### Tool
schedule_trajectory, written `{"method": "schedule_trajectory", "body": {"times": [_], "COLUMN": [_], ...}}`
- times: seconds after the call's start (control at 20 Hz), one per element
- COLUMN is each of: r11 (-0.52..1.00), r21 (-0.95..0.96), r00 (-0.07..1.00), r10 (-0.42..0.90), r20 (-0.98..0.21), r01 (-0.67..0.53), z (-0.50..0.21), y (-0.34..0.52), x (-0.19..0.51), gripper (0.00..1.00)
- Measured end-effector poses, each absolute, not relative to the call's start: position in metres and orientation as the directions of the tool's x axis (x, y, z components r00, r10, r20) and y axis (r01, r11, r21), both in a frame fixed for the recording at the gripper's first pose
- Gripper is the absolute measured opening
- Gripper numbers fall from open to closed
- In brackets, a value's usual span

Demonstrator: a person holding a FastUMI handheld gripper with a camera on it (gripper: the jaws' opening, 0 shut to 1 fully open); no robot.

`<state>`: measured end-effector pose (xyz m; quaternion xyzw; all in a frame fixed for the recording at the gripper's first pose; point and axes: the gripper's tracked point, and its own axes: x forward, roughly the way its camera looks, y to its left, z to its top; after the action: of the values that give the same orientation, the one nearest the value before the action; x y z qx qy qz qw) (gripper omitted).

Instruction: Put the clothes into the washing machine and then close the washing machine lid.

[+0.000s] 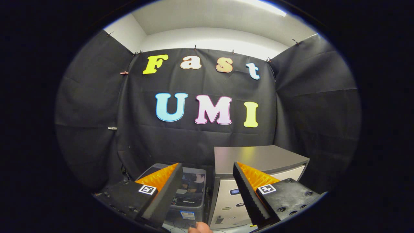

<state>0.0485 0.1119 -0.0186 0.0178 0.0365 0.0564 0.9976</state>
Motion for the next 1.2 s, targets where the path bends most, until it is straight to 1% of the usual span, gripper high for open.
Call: {"method": "schedule_trajectory", "body": {"times": [1.2], "r11": [0.993], "r21": [0.048], "r00": [0.992], "r10": [0.113], "r20": [-0.061], "r01": [-0.110], "z": [-0.0153], "y": [0.1081], "x": [0.0440], "gripper": [0.98]}}
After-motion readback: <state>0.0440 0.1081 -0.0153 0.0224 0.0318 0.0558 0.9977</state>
